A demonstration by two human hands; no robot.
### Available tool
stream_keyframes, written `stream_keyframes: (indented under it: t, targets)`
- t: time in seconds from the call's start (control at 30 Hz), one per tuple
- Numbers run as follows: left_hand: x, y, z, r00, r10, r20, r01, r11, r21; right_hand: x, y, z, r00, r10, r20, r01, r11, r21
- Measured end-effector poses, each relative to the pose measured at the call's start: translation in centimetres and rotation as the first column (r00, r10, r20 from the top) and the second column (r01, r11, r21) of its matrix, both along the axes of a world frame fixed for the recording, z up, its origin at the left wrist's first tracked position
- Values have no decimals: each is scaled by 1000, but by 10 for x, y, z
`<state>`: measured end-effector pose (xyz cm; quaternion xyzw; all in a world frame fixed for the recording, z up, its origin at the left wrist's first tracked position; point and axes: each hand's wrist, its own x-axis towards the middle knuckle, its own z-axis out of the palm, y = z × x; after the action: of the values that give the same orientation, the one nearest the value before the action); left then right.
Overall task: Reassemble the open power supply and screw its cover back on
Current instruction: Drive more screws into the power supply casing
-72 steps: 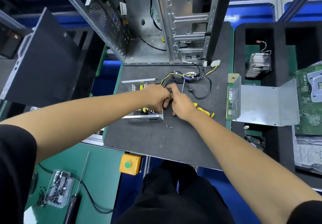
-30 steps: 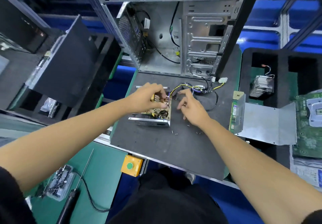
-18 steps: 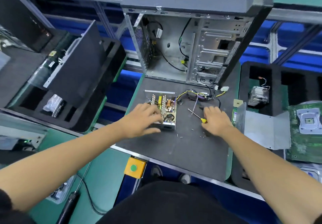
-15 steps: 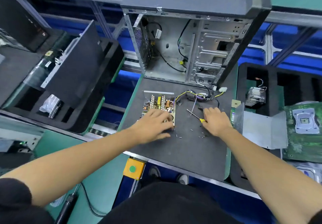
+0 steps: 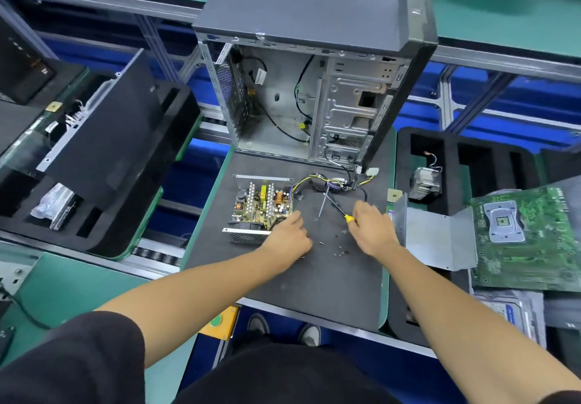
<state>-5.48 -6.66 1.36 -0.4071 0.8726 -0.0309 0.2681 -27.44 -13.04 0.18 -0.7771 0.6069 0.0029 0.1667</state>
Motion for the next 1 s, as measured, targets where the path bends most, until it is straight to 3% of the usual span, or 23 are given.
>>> stream_keyframes:
  t: [0.23,0.5,0.73,0.8,0.87,0.93,0.97,1.0]
  targets:
    - [7,-7,-11,999,-17,-29,16,999,-37,-8,10,12,979,-167,120,145,974,176]
    - [-7,-14,-7,994,102,-40,-102,995,2,-9,20,19,978,-162,132,126,961,246]
    - [-24,-14,-21,994,-69,89,69,998,5,-6,24,26,966,-183,180,121,942,312]
    - [-23,-18,-19,997,-30,74,29,999,20,-2,24,30,960,-205,193,135,937,322]
    - [-18,-26,-11,995,94,-45,-92,995,37,-1,24,34,952,-229,203,156,933,325]
    - [-8,-39,3,894,328,-306,-306,945,120,1,23,38,938,-264,225,185,929,321]
    - [-1,-45,11,741,472,-477,-415,881,227,2,23,40,933,-273,236,191,929,319]
    - [7,-50,19,491,612,-620,-491,782,384,3,22,42,928,-277,250,192,929,317]
